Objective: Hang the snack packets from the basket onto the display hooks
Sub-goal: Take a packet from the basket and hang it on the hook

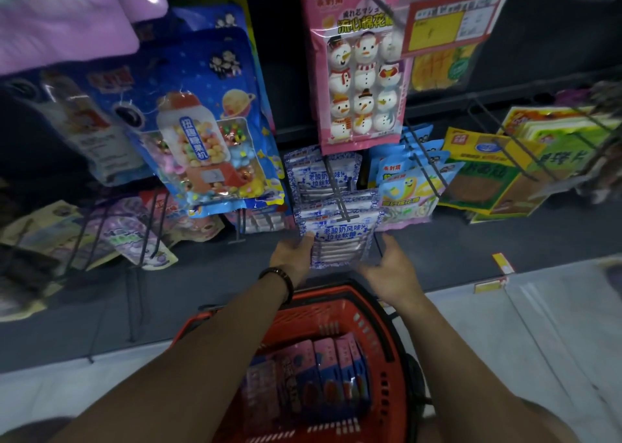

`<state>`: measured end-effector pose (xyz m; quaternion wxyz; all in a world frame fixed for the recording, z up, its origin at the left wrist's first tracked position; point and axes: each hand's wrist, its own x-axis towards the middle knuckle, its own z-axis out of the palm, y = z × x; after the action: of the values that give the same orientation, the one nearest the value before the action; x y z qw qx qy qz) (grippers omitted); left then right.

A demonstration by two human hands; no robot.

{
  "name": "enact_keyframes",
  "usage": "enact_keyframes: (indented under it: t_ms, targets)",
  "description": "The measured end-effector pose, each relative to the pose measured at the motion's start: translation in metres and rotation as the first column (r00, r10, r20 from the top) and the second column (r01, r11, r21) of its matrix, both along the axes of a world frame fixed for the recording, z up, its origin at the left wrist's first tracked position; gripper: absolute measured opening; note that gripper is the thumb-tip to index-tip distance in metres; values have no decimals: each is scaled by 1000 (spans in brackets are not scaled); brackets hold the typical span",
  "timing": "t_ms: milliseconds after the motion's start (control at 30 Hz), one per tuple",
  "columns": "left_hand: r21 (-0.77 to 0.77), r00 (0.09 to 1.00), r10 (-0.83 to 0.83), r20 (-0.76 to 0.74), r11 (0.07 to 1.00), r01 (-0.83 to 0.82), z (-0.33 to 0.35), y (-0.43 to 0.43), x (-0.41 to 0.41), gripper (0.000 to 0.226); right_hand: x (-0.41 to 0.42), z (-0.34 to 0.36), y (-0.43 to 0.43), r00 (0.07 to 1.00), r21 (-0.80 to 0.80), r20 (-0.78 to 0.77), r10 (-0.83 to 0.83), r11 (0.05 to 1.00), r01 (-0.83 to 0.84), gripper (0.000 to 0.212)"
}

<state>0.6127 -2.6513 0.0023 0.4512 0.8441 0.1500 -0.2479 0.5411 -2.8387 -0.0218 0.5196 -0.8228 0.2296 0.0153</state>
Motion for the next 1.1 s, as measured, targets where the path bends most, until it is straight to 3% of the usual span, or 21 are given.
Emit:
enact_keyframes:
  t_ms: [100,233,467,633,833,1000,1100]
  targets:
    - [-23,989,-148,10,989,148,5,26,-23,45,-13,4,8,993,-115,-106,43,992,-55,57]
    - [152,891,-450,63,886,438,15,62,-55,17,-37,1,31,975,-264,-154,162,944,-199,43]
    - [315,741,-652,159,745,588,29,132,-101,12,-68,-3,78,828,-225,-284,483,806,-547,42]
    - [338,677,-731,82,660,671,18,184,-123,17,-70,-12,94,706,-161,-467,532,734,-659,28]
    - [324,702,-713,4,665,673,-21,213,-115,15,-97,-94,126,643,-13,-648,409,838,-546,23]
    - [254,675,-737,-45,645,721,-52,214,-99,13,-122,-173,142,637,101,-711,299,939,-327,45]
    - [216,682,-728,-65,657,722,-64,208,-85,13,-120,-235,141,623,48,-704,340,899,-436,45]
